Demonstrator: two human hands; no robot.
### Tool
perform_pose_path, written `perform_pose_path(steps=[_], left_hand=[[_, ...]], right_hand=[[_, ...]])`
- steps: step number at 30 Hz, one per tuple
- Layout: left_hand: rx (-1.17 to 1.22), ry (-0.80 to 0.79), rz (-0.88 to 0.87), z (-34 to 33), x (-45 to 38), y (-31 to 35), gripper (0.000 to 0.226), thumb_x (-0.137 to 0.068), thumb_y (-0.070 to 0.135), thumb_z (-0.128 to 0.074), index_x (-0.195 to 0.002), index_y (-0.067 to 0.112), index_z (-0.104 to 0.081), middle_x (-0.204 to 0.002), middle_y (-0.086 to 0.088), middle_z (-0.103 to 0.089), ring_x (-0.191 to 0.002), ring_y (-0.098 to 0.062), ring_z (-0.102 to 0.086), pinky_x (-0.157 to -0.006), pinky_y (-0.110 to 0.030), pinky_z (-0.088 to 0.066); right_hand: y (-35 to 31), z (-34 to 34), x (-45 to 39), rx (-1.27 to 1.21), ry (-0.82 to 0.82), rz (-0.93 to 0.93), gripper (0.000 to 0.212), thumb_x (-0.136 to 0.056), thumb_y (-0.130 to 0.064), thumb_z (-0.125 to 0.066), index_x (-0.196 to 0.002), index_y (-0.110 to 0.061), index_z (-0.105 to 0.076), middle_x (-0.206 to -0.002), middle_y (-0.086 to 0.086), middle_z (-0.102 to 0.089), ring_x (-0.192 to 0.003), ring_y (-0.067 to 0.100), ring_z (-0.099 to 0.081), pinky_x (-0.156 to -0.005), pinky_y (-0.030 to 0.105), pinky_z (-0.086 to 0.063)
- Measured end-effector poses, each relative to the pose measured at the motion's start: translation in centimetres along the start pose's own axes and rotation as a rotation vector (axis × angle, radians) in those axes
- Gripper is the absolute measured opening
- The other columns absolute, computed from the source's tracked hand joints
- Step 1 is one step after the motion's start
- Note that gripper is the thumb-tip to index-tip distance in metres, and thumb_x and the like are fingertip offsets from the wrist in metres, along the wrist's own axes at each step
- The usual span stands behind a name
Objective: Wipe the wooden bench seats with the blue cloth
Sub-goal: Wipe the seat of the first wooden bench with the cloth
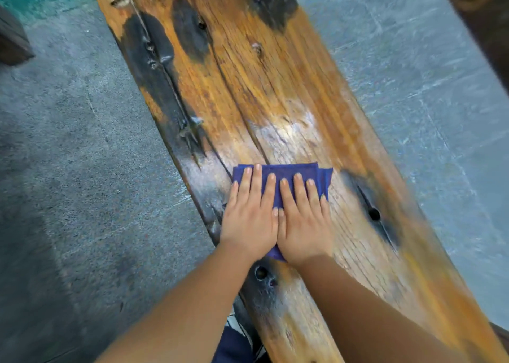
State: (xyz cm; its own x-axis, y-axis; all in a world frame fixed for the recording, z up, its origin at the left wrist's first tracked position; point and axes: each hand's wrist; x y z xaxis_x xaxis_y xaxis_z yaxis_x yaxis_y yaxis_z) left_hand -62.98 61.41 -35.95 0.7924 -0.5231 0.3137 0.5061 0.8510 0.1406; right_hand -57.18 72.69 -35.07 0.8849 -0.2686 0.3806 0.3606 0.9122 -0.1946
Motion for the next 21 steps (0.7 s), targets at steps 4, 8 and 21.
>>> perform_pose_path(steps=[4,8,21], left_hand=[[-0.003,0.021,-0.026,-0.2,-0.3,-0.1,0.065,-0.094,0.043,-0.021,-0.153,0.019,-0.011,-0.161,-0.013,0.0,-0.148,-0.03,0.001,-0.118,-0.046,0.002],[-0.006,0.033,-0.063,0.6,-3.2,-0.7,0.065,-0.094,0.043,-0.019,-0.154,0.02,-0.009,-0.162,-0.014,0.0,-0.148,-0.03,0.004,-0.119,-0.046,-0.002],[-0.032,0.074,-0.067,4.7,-16.3,-3.1,0.064,-0.096,0.043,-0.017,-0.154,0.022,-0.004,-0.162,-0.011,0.006,-0.148,-0.029,0.006,-0.118,-0.046,-0.002]], right_hand=[[0.5,-0.3,-0.4,0.025,-0.003,-0.004,0.059,-0.098,-0.045,-0.02,-0.155,-0.03,-0.015,-0.163,0.004,-0.011,-0.15,0.027,-0.009,-0.118,0.047,-0.01],[0.8,0.2,-3.2,0.006,0.03,-0.006,0.06,-0.097,-0.047,-0.019,-0.155,-0.032,-0.016,-0.164,0.006,-0.011,-0.149,0.031,-0.009,-0.118,0.05,-0.01],[0.9,5.0,-16.4,0.035,0.1,-0.001,0.063,-0.093,-0.051,-0.011,-0.154,-0.034,-0.011,-0.165,0.005,-0.004,-0.149,0.029,0.0,-0.116,0.054,-0.003]])
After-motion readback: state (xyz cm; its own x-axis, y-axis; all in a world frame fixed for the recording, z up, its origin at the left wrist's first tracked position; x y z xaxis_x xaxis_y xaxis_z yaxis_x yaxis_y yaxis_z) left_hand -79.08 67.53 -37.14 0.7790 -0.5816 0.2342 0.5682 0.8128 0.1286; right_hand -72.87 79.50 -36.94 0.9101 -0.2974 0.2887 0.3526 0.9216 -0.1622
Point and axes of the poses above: each hand's wrist, its own x-axis away from the middle knuckle, its own z-axis out of the back of the hand, y = z × x
